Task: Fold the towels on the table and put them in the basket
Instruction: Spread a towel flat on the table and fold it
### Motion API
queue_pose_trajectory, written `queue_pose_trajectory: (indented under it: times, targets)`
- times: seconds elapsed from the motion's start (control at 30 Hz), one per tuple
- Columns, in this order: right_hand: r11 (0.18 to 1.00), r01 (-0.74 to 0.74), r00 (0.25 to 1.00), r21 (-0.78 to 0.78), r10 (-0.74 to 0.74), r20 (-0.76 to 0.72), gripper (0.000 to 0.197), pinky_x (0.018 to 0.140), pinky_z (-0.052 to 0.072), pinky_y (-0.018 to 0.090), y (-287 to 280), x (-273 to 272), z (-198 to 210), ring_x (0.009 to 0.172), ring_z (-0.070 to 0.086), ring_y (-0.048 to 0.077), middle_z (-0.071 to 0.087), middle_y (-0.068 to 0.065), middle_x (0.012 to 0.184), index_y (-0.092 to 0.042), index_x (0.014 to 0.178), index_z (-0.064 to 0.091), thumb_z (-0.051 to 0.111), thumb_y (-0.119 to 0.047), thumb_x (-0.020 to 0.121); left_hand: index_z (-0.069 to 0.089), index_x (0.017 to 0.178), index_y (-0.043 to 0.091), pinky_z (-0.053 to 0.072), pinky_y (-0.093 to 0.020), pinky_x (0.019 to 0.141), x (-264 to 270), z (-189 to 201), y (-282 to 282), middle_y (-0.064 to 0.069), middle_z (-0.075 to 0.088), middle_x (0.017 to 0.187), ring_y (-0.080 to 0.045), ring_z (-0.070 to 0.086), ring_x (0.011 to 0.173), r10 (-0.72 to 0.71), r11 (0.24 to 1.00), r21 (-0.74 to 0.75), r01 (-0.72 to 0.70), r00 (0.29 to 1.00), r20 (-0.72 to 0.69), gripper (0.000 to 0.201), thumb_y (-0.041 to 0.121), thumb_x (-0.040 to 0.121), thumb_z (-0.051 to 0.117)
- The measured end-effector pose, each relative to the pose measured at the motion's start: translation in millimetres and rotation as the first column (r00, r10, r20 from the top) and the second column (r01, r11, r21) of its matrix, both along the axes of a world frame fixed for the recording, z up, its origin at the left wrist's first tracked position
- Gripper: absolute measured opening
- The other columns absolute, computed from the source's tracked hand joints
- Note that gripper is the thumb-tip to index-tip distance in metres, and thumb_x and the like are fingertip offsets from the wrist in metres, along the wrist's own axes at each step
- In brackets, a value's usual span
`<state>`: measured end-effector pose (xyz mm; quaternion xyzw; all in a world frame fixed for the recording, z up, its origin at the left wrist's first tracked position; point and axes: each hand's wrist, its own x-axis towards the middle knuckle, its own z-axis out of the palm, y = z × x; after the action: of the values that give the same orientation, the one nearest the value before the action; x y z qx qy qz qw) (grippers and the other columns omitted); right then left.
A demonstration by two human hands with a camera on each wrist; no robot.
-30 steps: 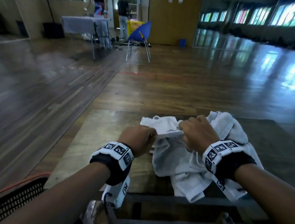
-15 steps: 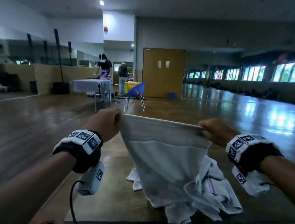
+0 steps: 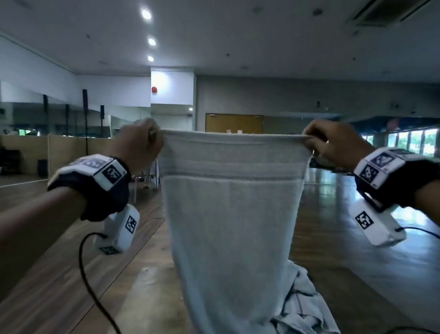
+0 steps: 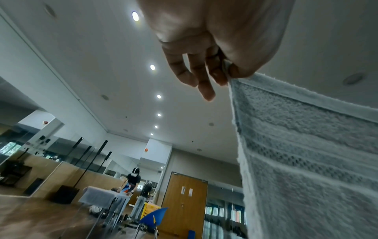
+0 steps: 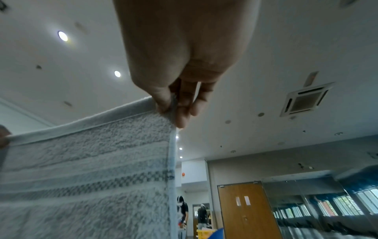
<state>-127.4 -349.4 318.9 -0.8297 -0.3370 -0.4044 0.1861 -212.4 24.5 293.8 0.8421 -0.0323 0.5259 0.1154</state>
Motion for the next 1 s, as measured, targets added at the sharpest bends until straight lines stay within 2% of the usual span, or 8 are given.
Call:
queue_pose_trajectory:
  times: [0.17,0.33,0.43,0.6,0.67,0.77,0.87,1.0]
  targets:
    - [0.998,-0.006,0.999,0.066,0.003,0.046,0.003,0.050,0.037,0.013,-7.2,-28.9,50.1,0.057,0.054,0.017,0.062,0.007,0.070,-0.012,0.088,0.062,0.060,-0.010,0.086,0.058,0.091,0.009,0.042,-0.032,0.067,-28.1,51.1,0.9,-0.006,0.053,0.081,-0.023,0.049,0.071,0.035,0.998,0.054,-0.040,0.996,0.084,0.014,0.019,0.088,0.048]
    - [0.994,-0.008,0.997,0.107,0.000,0.074,0.002,0.057,0.045,0.032,-3.5,-29.9,78.8,0.060,0.057,0.020,0.064,0.010,0.069,-0.013,0.088,0.063,0.062,-0.014,0.087,0.062,0.095,0.004,0.042,-0.034,0.070,-35.2,88.8,1.1,-0.020,0.065,0.092,-0.028,0.055,0.077,0.044,0.990,0.132,-0.060,0.992,0.121,0.018,0.011,0.088,0.047]
    - [0.995,0.007,1.000,0.098,-0.007,0.007,0.006,0.053,0.045,0.020,5.9,-12.1,78.5,0.051,0.057,0.007,0.065,0.005,0.064,-0.016,0.081,0.062,0.063,-0.013,0.085,0.065,0.097,0.002,0.037,-0.028,0.071,-24.8,90.0,4.8,-0.020,0.067,0.095,-0.028,0.057,0.077,0.047,0.991,0.119,-0.059,0.994,0.098,0.020,0.007,0.088,0.048]
    - [0.968,-0.017,0.977,0.251,0.070,-0.203,0.005,0.046,0.047,0.020,27.7,43.0,32.6,0.046,0.058,0.006,0.065,-0.002,0.058,-0.015,0.079,0.065,0.067,-0.012,0.083,0.069,0.094,0.005,0.044,-0.024,0.068,22.2,44.6,29.6,-0.014,0.070,0.081,-0.022,0.062,0.067,-0.021,0.998,-0.064,0.016,0.996,-0.086,0.015,0.005,0.085,0.056]
    - [0.949,-0.026,0.946,0.315,0.125,-0.301,0.003,0.042,0.049,0.018,36.1,67.0,4.6,0.044,0.060,0.004,0.067,-0.001,0.053,-0.011,0.086,0.066,0.067,-0.014,0.083,0.070,0.087,0.006,0.053,-0.032,0.070,45.5,15.1,42.8,-0.015,0.071,0.084,-0.026,0.066,0.074,-0.093,0.983,-0.170,0.063,0.980,-0.176,0.009,0.006,0.085,0.060]
    - [0.928,-0.057,0.885,0.369,0.219,-0.412,0.009,0.059,0.057,0.032,48.3,98.8,-31.1,0.056,0.068,0.016,0.070,0.008,0.062,-0.003,0.092,0.065,0.065,-0.008,0.084,0.070,0.070,0.016,0.059,-0.040,0.070,73.3,-21.9,57.1,-0.011,0.072,0.077,-0.028,0.067,0.074,-0.266,0.910,-0.385,0.155,0.929,-0.257,0.013,0.009,0.081,0.068]
    - [0.902,-0.055,0.861,0.429,0.260,-0.438,0.005,0.075,0.056,0.045,60.1,119.6,-54.1,0.070,0.069,0.028,0.070,0.016,0.075,-0.005,0.089,0.065,0.065,-0.004,0.083,0.070,0.076,0.014,0.059,-0.027,0.063,99.2,-45.9,63.8,-0.013,0.071,0.082,-0.013,0.067,0.064,-0.288,0.868,-0.473,0.149,0.928,-0.236,0.003,0.014,0.078,0.071]
    - [0.862,-0.064,0.870,0.503,0.295,-0.396,0.012,0.071,0.060,0.032,72.0,139.8,-74.5,0.076,0.070,0.024,0.069,0.012,0.082,-0.016,0.081,0.062,0.062,-0.004,0.086,0.067,0.086,0.003,0.057,-0.031,0.068,127.9,-68.0,65.3,-0.019,0.069,0.088,-0.017,0.065,0.070,-0.200,0.888,-0.441,0.131,0.973,-0.114,0.008,0.010,0.082,0.066]
